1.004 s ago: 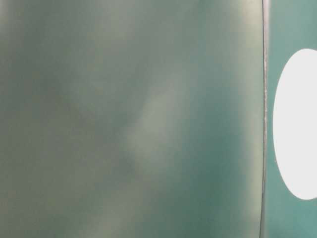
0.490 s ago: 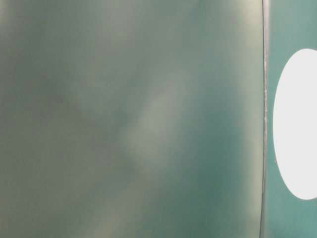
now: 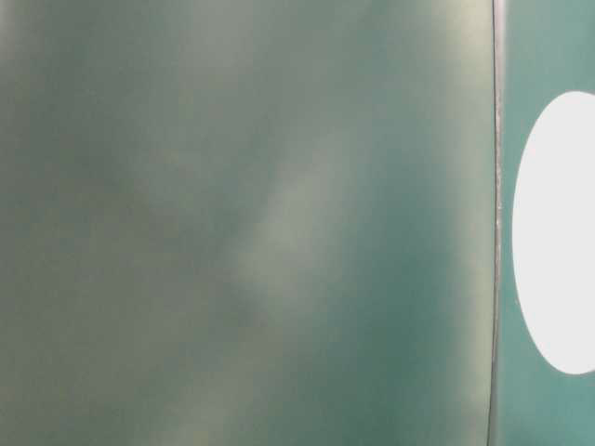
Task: Grip the spoon and scoop the red block from the bowl with right arm.
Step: 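Close the right gripper on the pink spoon handle end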
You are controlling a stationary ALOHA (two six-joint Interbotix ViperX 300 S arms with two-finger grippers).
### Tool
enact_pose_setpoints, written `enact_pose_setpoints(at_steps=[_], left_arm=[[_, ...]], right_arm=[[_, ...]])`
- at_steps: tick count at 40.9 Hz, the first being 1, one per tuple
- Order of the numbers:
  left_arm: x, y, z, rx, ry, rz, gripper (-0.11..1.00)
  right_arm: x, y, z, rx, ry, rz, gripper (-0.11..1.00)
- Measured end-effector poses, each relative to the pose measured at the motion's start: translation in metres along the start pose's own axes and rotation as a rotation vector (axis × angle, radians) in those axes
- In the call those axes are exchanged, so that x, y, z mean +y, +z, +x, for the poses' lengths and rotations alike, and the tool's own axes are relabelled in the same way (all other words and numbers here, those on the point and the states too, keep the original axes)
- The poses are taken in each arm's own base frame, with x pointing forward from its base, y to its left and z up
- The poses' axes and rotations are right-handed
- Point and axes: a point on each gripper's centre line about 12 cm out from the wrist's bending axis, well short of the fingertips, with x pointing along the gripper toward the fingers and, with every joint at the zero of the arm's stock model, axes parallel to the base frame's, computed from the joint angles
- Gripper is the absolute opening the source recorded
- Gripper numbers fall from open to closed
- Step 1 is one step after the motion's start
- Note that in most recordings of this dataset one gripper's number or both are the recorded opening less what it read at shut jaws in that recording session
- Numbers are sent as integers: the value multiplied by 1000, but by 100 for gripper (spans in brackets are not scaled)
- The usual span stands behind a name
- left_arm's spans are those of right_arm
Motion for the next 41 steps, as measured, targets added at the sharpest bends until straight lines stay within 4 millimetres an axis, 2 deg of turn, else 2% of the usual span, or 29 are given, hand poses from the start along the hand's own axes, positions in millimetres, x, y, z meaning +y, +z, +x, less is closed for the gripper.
enact_pose_setpoints(at_steps=[25, 30, 37, 41], left_arm=[[0, -1, 0, 9, 2, -1, 0], [0, -1, 0, 11, 2, -1, 0], [0, -1, 0, 11, 2, -1, 0], [0, -1, 0, 11, 0, -2, 0]], right_arm=[[2, 1, 1, -2, 9, -2, 47], [2, 1, 1, -4, 11, -4, 40], [3, 1, 1, -3, 21, -11, 25], [5, 0, 1, -1, 33, -20, 24]])
